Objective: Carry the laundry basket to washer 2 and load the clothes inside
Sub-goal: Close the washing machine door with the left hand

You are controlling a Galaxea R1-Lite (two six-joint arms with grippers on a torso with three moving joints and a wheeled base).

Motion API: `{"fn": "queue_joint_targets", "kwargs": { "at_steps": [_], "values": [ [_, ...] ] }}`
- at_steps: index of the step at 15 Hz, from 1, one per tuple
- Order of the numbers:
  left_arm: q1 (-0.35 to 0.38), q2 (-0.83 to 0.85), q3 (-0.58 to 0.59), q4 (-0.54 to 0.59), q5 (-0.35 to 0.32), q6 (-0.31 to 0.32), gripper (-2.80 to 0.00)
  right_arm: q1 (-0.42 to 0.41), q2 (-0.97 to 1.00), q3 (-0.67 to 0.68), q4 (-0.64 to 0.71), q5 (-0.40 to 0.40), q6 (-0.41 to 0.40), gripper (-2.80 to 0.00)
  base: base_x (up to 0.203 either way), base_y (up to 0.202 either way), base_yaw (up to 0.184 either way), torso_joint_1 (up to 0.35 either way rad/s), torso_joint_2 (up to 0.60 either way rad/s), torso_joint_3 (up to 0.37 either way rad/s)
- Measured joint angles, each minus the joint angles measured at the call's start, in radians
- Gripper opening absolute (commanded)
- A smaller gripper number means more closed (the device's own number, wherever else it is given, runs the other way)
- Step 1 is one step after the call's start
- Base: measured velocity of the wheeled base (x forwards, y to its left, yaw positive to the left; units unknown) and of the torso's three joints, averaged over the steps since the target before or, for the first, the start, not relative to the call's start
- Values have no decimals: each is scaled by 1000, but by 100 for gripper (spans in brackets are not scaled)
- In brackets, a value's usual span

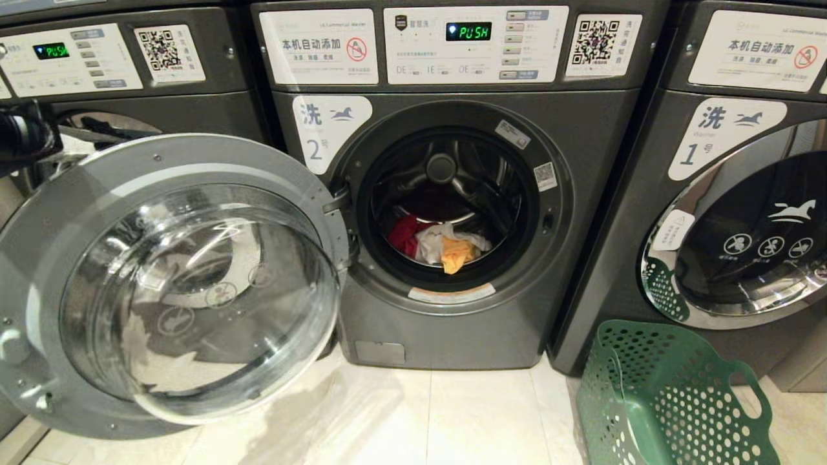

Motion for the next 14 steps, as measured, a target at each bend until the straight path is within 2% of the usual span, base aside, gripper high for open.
{"fn": "queue_joint_targets", "kwargs": {
  "at_steps": [2,5,7,9,10,11,12,14],
  "values": [
    [-104,-88,1,140,-28,-36,-280,0,0,0,0,0,0,-280,0,0,0,0,0,0],
    [-349,-204,1,307,-37,-118,-280,0,0,0,0,0,1,-280,0,0,0,0,0,0],
    [-567,-265,1,355,-33,-187,-280,0,0,0,0,0,5,-280,0,0,0,0,0,0],
    [-790,-300,0,335,-9,-257,-280,0,0,0,-1,0,7,-280,0,0,0,0,0,0],
    [-892,-303,0,285,30,-287,-280,0,0,0,-1,0,7,-280,0,0,0,0,0,0],
    [-959,-298,0,209,98,-308,-280,0,0,0,-1,0,7,-280,0,0,0,0,0,0],
    [-1004,-286,0,115,198,-320,-280,0,0,0,-1,0,7,-280,0,0,0,0,0,0],
    [-1012,-260,5,-38,425,-332,-280,0,0,0,-1,-1,8,-280,0,0,0,0,0,0]
  ]
}}
